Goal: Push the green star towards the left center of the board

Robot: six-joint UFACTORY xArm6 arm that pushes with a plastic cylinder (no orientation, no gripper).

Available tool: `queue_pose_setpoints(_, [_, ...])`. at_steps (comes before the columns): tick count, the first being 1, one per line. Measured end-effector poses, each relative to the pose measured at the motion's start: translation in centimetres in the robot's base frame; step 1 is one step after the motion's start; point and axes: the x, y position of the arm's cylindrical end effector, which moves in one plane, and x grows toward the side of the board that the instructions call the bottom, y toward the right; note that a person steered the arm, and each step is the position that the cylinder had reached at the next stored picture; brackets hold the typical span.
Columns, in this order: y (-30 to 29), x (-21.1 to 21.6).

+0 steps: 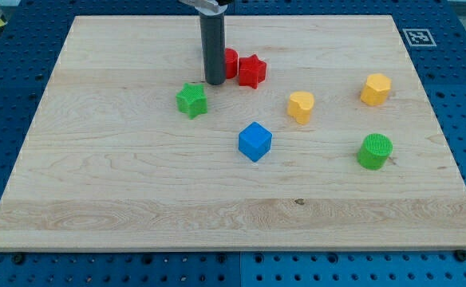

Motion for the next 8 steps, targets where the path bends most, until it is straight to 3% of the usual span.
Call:
queue_pose_setpoints(4, [0.4,2.4])
queue_pose_setpoints(6, [-1.0,5.5])
queue_pose_setpoints(8, [-3.6,5.5])
